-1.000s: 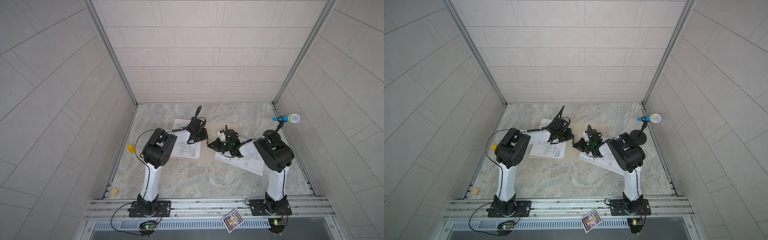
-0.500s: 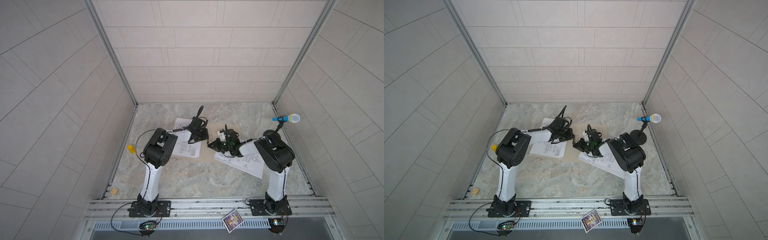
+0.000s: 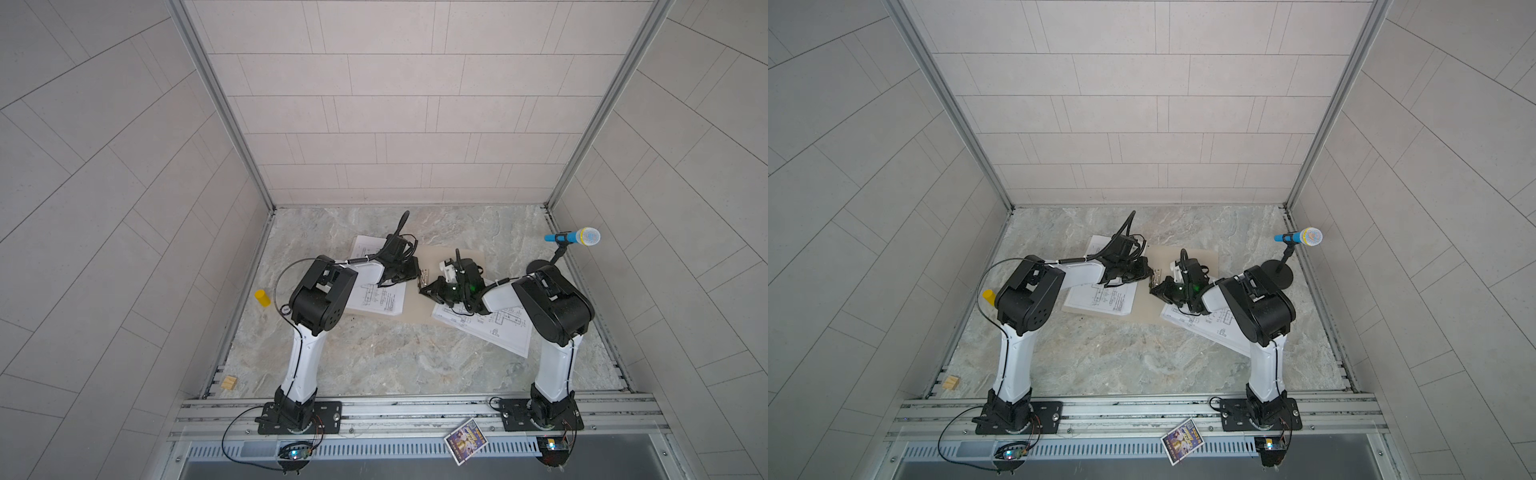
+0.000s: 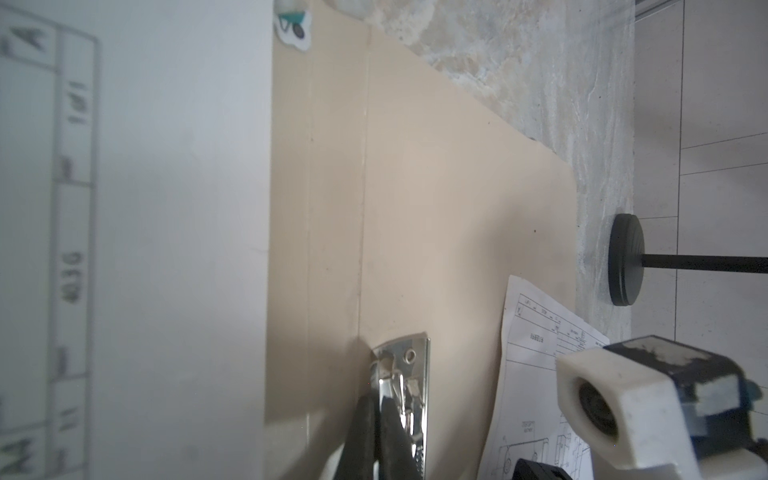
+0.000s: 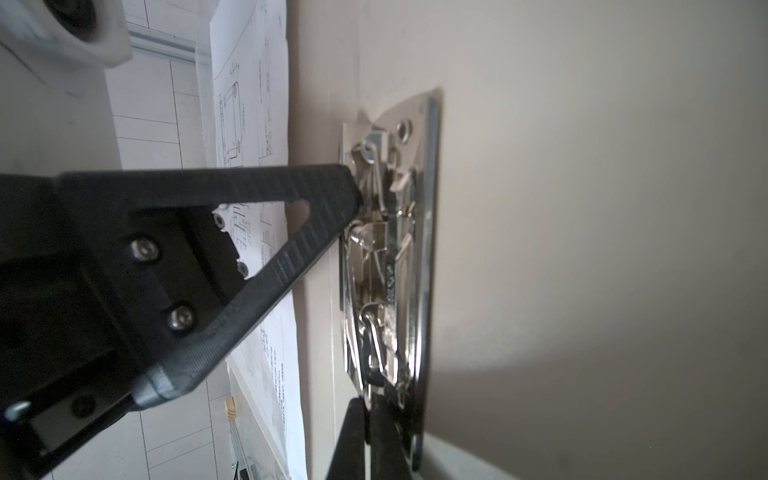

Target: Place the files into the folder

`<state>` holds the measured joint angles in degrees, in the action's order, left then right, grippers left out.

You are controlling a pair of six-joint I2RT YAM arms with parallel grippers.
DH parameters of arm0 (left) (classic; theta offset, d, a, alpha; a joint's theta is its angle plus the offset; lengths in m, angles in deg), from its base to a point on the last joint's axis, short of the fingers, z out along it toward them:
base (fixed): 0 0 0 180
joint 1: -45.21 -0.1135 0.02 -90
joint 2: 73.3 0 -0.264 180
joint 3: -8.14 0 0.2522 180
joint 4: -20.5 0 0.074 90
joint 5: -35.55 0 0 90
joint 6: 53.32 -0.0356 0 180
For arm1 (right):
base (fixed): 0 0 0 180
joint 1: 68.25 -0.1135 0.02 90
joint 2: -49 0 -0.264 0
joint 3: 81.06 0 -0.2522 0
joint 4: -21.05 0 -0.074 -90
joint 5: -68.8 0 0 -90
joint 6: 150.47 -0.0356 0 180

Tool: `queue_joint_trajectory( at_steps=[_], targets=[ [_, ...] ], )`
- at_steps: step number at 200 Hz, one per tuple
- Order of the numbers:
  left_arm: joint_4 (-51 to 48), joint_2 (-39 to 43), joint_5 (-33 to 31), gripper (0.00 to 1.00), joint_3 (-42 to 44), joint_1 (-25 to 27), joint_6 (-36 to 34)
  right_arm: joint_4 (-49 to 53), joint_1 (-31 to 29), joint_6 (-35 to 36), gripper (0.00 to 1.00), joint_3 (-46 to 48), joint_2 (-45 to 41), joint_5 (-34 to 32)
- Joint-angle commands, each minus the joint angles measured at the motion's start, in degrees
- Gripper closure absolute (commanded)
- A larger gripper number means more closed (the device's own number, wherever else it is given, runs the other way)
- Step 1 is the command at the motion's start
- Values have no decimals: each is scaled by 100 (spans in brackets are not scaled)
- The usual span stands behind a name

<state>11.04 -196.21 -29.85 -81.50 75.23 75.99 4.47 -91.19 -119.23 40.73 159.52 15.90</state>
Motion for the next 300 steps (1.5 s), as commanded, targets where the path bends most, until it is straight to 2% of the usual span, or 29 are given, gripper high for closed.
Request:
queue_joint_trajectory(
  at_steps=[1, 53, 112, 245, 300],
  targets=[
    [-761, -339, -231, 100, 220, 6, -398, 1678, 237, -35, 100, 451, 267, -1069],
    [-635, -408, -175, 100, 276, 4, -424, 1919, 273, 141, 100, 340, 148, -1063],
    [-686, -416, -159, 100, 301, -24, -477, 1640, 400, -7, 100, 586, -58, -1163],
    [-556, -325, 71, 100, 220, -31, -54, 1853, 299, -11, 100, 112, -812, -407],
    [-163, -103, 458, 89, 205, -84, 613, 1758, 246, -111, 100, -190, -869, -61]
  ],
)
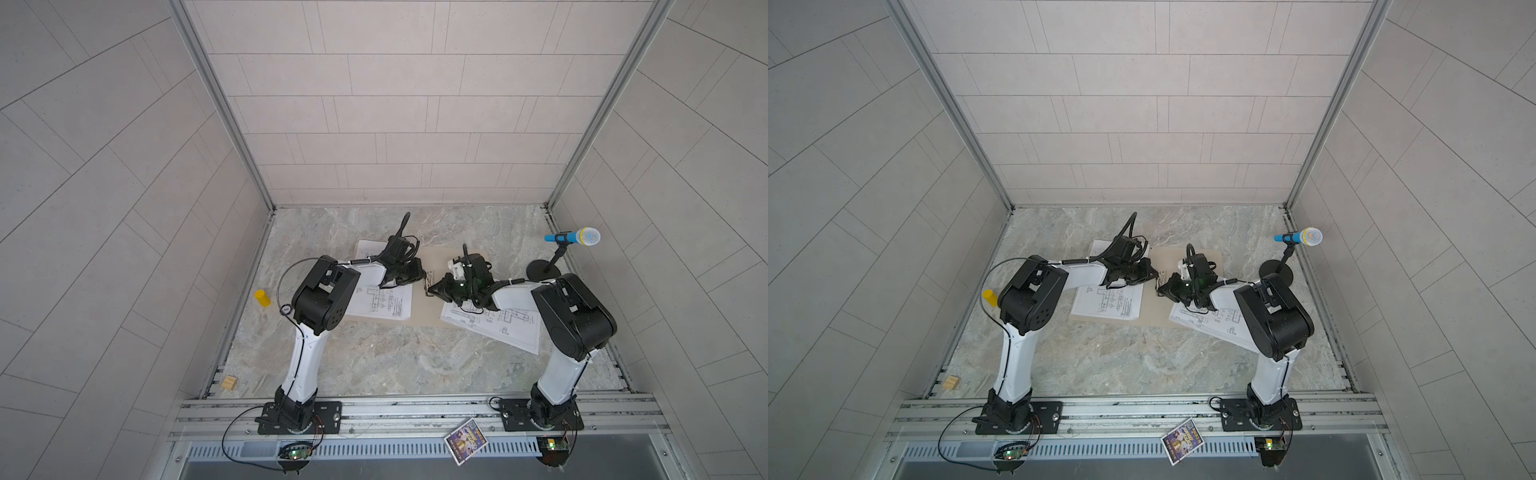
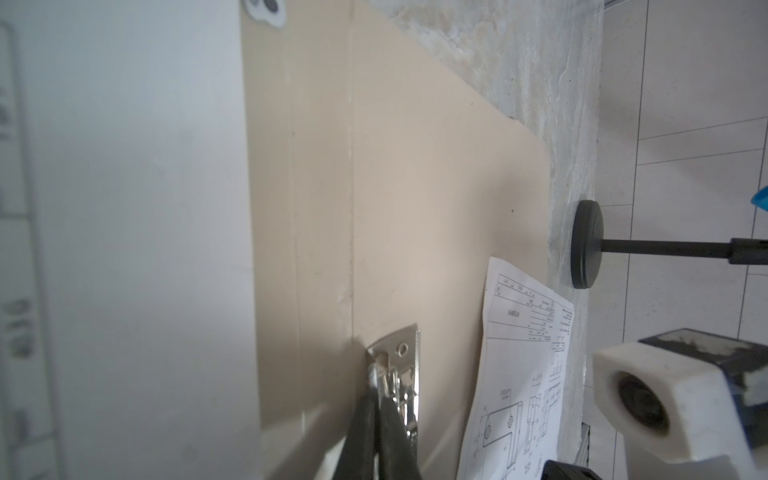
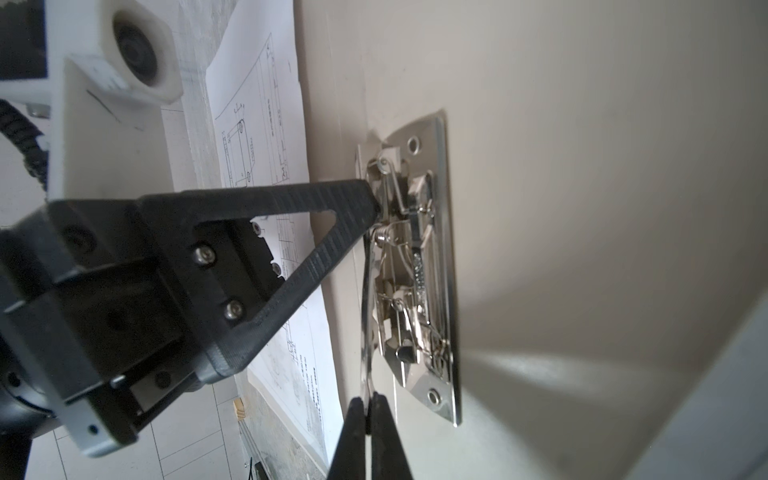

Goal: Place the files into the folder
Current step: 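Open the right gripper and lift it off the clip lever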

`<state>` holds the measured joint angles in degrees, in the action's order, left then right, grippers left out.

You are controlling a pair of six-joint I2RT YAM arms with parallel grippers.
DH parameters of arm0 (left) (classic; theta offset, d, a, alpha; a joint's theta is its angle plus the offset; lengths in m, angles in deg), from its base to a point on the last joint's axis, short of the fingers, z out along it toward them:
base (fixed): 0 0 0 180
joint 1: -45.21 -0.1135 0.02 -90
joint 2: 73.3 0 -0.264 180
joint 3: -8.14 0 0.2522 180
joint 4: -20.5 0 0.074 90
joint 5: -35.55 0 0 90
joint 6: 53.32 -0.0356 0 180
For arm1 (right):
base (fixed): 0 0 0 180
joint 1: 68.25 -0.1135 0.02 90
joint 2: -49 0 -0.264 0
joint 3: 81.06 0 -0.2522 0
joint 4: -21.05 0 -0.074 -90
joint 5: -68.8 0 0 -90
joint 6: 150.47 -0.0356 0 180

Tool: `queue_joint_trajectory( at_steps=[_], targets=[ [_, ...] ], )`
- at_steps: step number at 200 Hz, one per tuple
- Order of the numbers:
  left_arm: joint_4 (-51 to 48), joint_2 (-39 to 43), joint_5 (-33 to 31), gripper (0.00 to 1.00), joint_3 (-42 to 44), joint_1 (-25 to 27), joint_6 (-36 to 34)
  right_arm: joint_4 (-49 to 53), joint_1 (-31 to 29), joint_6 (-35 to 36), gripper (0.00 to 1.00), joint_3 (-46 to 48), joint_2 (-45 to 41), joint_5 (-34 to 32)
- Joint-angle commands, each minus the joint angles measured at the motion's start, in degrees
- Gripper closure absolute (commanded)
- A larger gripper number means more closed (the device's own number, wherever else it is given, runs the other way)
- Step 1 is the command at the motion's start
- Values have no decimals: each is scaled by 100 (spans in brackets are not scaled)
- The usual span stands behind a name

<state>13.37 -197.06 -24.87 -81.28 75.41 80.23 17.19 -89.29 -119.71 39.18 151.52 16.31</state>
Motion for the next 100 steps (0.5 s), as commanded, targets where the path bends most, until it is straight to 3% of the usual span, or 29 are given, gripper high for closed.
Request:
queue_joint_trajectory(
  at_steps=[1, 53, 100],
  targets=[
    [-394, -12, -40, 89, 183, -101, 198, 478, 56, -71, 100, -38, -67, -95],
    [-385, 244, 10, 76, 162, -154, 373, 266, 49, -291, 100, -219, -73, 20],
    [-422, 361, 56, 72, 104, -251, 356, 64, 34, -463, 78, -232, -257, 164]
  ],
)
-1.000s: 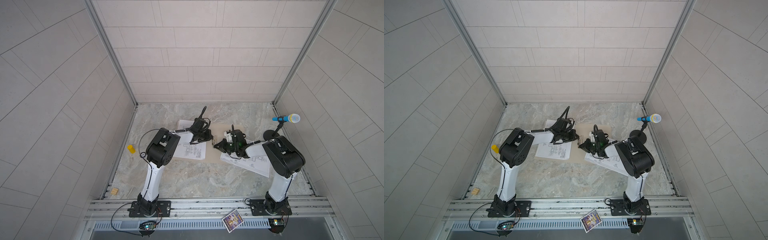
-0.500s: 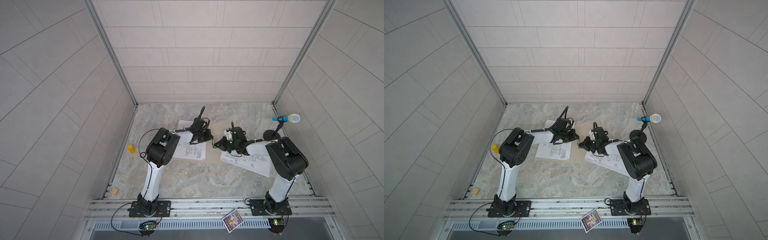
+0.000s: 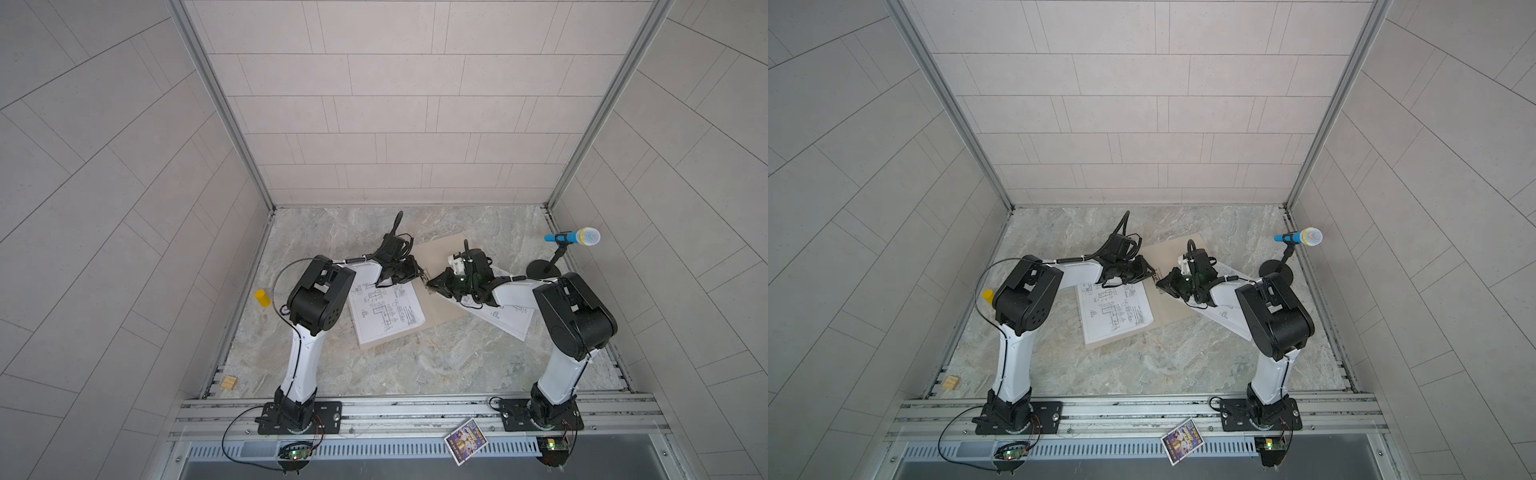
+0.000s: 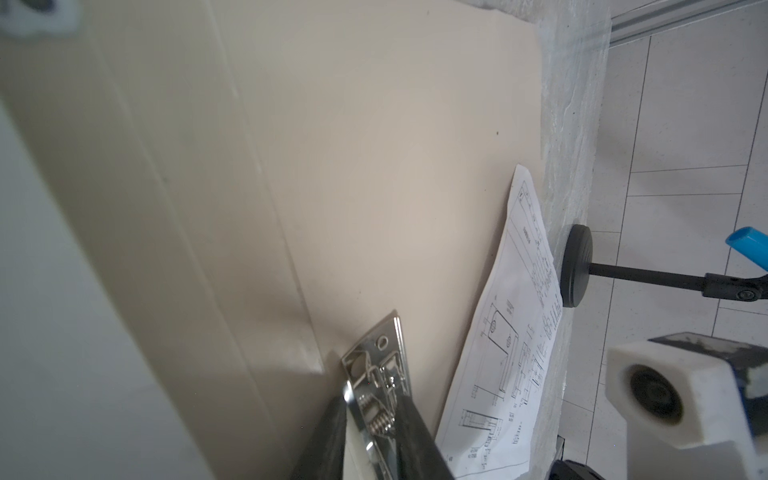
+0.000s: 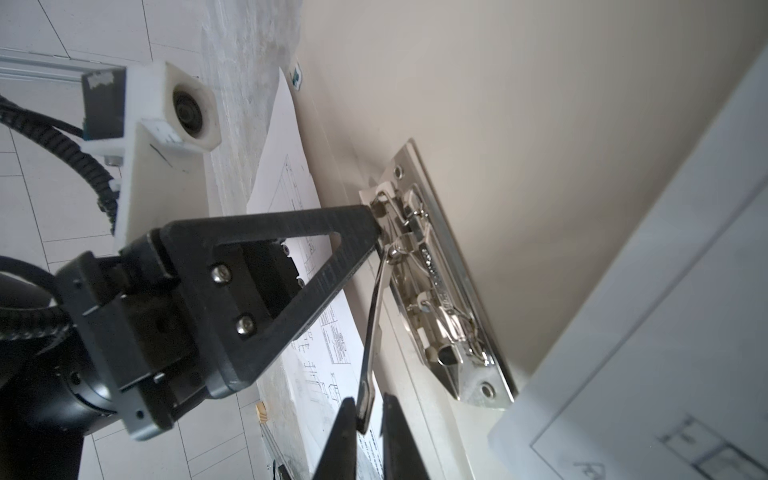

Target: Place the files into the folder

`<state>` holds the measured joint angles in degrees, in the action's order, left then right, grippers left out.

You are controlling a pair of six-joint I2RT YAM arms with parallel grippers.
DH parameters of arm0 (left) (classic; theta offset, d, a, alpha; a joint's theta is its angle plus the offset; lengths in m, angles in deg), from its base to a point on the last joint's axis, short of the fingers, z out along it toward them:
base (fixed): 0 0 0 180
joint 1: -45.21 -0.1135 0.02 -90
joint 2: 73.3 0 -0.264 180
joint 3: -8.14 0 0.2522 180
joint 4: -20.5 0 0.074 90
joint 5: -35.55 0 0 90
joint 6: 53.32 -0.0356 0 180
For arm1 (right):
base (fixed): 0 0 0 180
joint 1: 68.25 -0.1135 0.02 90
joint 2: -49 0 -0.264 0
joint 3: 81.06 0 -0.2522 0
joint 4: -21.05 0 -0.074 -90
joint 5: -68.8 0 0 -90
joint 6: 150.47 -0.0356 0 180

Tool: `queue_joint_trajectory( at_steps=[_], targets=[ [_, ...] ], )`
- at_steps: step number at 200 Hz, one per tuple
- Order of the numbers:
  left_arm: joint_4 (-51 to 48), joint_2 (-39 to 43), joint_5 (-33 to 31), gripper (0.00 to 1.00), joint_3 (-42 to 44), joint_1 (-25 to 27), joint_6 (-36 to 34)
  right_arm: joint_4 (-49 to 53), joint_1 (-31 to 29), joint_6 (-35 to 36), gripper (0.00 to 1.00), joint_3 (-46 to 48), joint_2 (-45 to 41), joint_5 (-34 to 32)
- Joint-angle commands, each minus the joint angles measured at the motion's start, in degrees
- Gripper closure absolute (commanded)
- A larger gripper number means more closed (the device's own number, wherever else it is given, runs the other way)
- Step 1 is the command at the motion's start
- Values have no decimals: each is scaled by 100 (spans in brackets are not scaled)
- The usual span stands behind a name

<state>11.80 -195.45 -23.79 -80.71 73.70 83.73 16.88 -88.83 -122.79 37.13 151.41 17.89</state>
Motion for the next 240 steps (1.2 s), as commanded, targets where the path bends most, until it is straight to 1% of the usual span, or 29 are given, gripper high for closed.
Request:
queue_joint_trajectory(
  at_steps=[1, 17, 31, 56, 82, 100, 112, 129, 140, 147, 184, 195, 210, 224, 240],
  targets=[
    [-262, 204, -51, 72, 47, -80, 6, 100, -10, -152, 78, -23, -247, 9],
    [-301, 234, -42, 72, 9, -96, -24, 89, -17, -143, 70, -24, -358, 58],
    [-350, 293, -30, 69, -13, -98, -37, 118, -8, -118, 66, 3, -500, 60],
    [-361, 460, -22, 66, -10, -106, -55, 271, 18, 100, 55, 31, -808, -65],
    [-458, 632, -13, 62, 11, -101, -186, 282, 35, 281, 52, 16, -1048, -29],
    [-467, 797, 7, 61, 115, -97, -322, 653, 124, 647, 52, -2, -1230, -104],
    [-462, 933, 14, 58, 214, -93, -400, 1094, 277, 1023, 52, -2, -1392, -217],
    [-462, 1111, 19, 56, 361, -78, -517, 1980, 543, 1715, 51, -40, -1669, -597],
    [-454, 1236, -4, 53, 461, -56, -523, 2217, 756, 1977, 50, 32, -1831, -642],
    [-447, 1314, -32, 51, 517, -34, -716, 2315, 913, 2090, 50, 104, -1935, -628],
    [-463, 1618, -60, 40, 744, 199, -1122, 2643, 1645, 2559, 47, 568, -2456, -654],
    [-462, 1733, -119, 36, 854, 269, -1236, 2760, 1854, 2723, 44, 707, -2597, -769],
    [-462, 1904, -300, 27, 994, 421, -1470, 2833, 2105, 2875, 40, 901, -2755, -1079],
    [-537, 2022, -522, 25, 1029, 556, -1769, 2831, 2281, 2895, 37, 1030, -2831, -1218],
    [-647, 2072, -583, 25, 1023, 654, -2054, 2802, 2298, 2849, 37, 1100, -2802, -1113]
  ],
)
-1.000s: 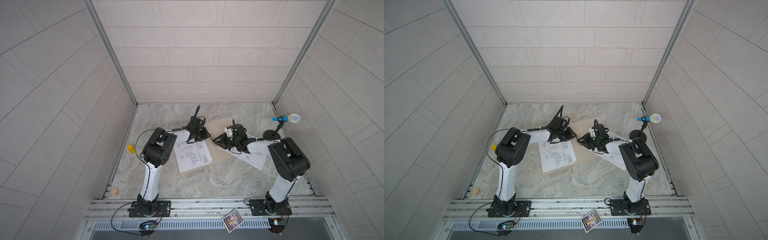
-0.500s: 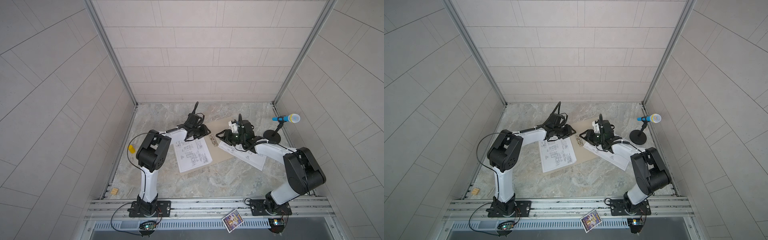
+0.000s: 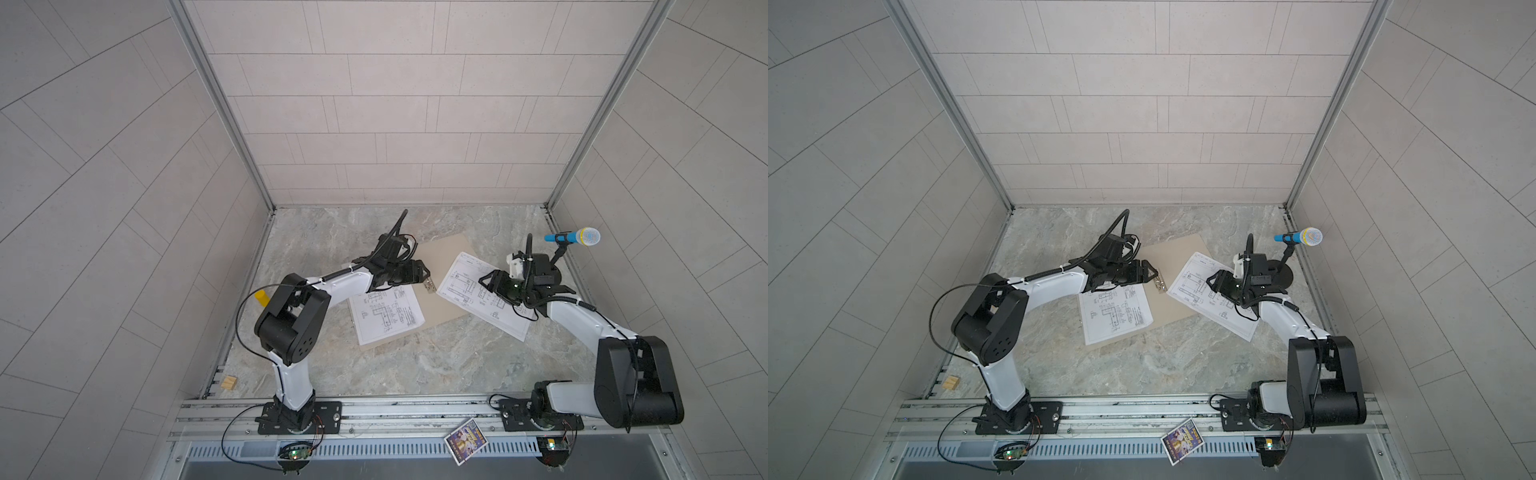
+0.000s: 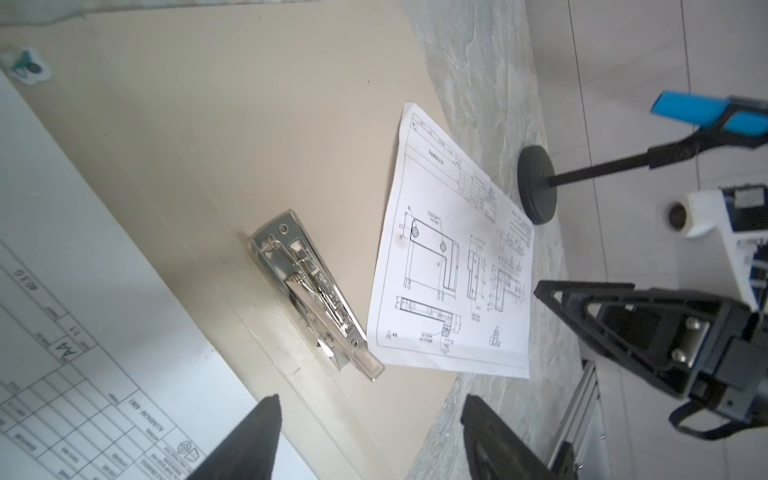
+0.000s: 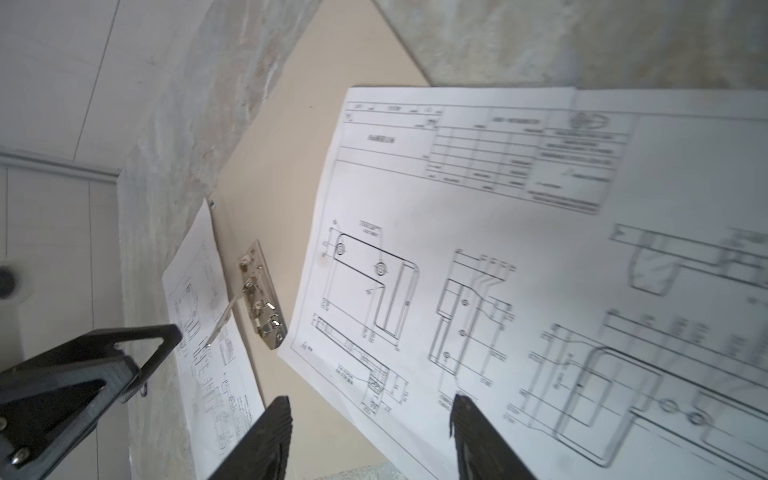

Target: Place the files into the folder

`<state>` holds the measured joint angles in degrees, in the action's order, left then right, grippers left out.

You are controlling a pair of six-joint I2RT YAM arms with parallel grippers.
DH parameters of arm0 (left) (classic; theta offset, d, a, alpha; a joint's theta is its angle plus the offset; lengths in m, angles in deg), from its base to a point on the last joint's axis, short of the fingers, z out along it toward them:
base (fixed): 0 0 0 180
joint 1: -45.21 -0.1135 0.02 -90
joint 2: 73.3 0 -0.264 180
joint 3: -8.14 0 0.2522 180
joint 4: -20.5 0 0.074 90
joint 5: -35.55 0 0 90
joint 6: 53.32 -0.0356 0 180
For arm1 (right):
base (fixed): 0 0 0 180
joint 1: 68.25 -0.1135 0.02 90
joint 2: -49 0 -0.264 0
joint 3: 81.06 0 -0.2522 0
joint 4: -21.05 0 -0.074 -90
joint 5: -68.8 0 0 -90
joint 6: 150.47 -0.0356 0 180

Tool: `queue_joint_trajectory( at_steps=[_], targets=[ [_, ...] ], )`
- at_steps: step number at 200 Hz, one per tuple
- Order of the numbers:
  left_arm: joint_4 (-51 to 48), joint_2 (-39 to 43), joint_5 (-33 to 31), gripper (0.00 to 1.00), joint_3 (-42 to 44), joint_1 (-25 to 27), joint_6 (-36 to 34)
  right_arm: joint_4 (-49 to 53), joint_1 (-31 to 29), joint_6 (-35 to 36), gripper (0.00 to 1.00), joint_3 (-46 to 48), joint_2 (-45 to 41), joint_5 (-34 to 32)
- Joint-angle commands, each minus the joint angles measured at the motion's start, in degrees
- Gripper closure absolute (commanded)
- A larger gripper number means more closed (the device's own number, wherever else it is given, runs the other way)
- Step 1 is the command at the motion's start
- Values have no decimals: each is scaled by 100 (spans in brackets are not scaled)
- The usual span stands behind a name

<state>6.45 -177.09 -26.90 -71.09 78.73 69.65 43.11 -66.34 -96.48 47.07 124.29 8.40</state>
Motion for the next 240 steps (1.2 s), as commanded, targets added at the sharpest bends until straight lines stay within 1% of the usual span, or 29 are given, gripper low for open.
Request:
queue_joint_trajectory(
  at_steps=[1, 5, 20, 30, 44, 58, 81, 96, 103, 132, 157, 184, 204, 240],
  targets=[
    [-116, 232, -261, 25, 61, 158, -653, 172, 48, 208, 38, 113, -82, -134],
    [-114, 233, -240, 25, 80, 173, -687, 132, 34, 178, 39, 133, -59, -42],
    [3, 205, -9, 28, 195, 216, -677, 80, -27, 127, 50, 161, 92, 368],
    [239, 217, 213, 29, 325, 246, -569, 127, -85, 44, 52, 171, 196, 436],
    [710, 260, 469, 29, 546, 313, -390, 57, -98, -35, 52, 225, 309, 379],
    [803, 263, 604, 29, 579, 433, -381, 42, -102, -12, 49, 439, 327, 183],
    [854, 238, 619, 30, 619, 584, -431, 70, -153, -54, 48, 508, 420, 182],
    [939, 207, 595, 30, 658, 629, -402, 198, -264, 23, 47, 547, 476, -54],
    [938, 176, 598, 30, 659, 651, -405, 143, -286, -4, 47, 606, 502, -62],
    [931, 96, 566, 30, 683, 654, -353, -149, -411, -328, 47, 833, 613, -49],
    [1001, 87, 581, 30, 785, 664, -333, -288, -770, -554, 47, 895, 756, -121],
    [1012, 154, 540, 30, 923, 648, -329, -782, -1085, -1044, 49, 1126, 881, -74],
    [871, 202, 519, 30, 926, 654, -366, -910, -1359, -1270, 49, 1180, 863, -179],
    [820, 353, 450, 30, 1000, 643, -396, -1012, -1606, -1615, 49, 1231, 626, -269]
  ],
)
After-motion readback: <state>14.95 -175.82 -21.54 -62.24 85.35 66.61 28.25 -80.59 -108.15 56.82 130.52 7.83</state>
